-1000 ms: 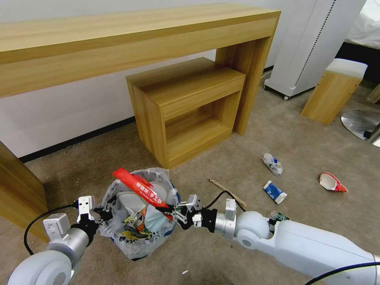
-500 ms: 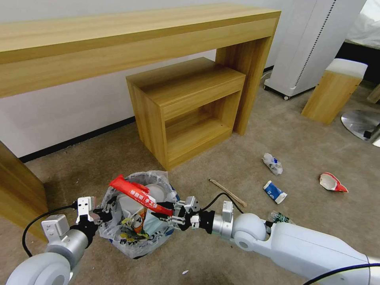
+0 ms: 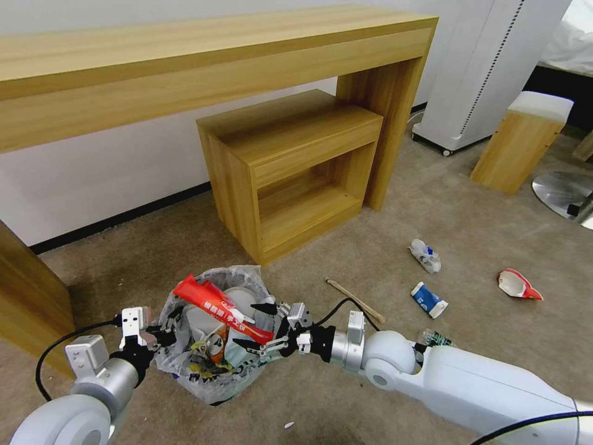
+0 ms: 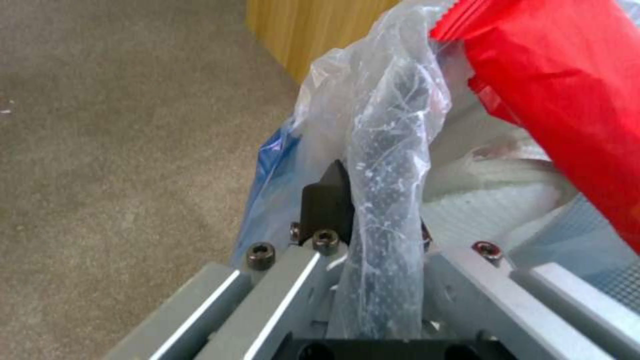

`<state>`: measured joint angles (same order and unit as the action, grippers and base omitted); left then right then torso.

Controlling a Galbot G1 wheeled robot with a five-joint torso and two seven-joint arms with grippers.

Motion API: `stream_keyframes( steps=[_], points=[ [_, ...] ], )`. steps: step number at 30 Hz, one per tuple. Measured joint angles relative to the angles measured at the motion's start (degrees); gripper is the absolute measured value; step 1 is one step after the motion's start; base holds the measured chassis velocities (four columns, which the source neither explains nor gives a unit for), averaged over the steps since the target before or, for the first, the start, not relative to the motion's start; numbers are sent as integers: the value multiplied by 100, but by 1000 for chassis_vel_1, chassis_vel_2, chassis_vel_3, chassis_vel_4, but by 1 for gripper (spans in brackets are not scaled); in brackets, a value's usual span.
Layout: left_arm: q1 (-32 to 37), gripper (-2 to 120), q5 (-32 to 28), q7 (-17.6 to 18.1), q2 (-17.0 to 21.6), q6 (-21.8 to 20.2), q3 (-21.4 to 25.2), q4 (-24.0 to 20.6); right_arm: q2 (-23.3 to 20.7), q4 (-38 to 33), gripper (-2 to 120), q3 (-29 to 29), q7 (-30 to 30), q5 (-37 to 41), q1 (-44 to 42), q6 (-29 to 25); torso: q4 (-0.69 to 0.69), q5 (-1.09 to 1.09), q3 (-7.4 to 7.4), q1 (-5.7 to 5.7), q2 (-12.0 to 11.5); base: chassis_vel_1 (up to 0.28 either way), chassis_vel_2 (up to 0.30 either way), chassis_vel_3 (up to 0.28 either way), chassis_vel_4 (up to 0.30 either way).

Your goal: Pick up the trash bin and place the garbage on the floor into it.

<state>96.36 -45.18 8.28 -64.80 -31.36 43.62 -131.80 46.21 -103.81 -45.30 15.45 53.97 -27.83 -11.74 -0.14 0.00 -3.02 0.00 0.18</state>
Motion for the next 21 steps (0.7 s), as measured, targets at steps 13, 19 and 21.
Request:
stream_keyframes(
  steps=[13, 19, 21],
  points=[
    [-77, 0, -589, 453, 139, -236, 28, 420, 93, -140, 88, 26, -163, 79, 36, 98, 0, 0, 0, 0, 0, 0, 0, 0, 0],
    [-81, 0, -672, 535, 169, -274, 7, 470, 108, -177, 86, 95, -164, 150, 50, 80, 0, -1, 0, 0, 0, 0, 0, 0, 0],
    [-49, 0, -723, 569, 145, -299, 5, 403, 139, -189, 86, 95, -164, 196, 81, 76, 0, 0, 0, 0, 0, 0, 0, 0, 0]
  ],
)
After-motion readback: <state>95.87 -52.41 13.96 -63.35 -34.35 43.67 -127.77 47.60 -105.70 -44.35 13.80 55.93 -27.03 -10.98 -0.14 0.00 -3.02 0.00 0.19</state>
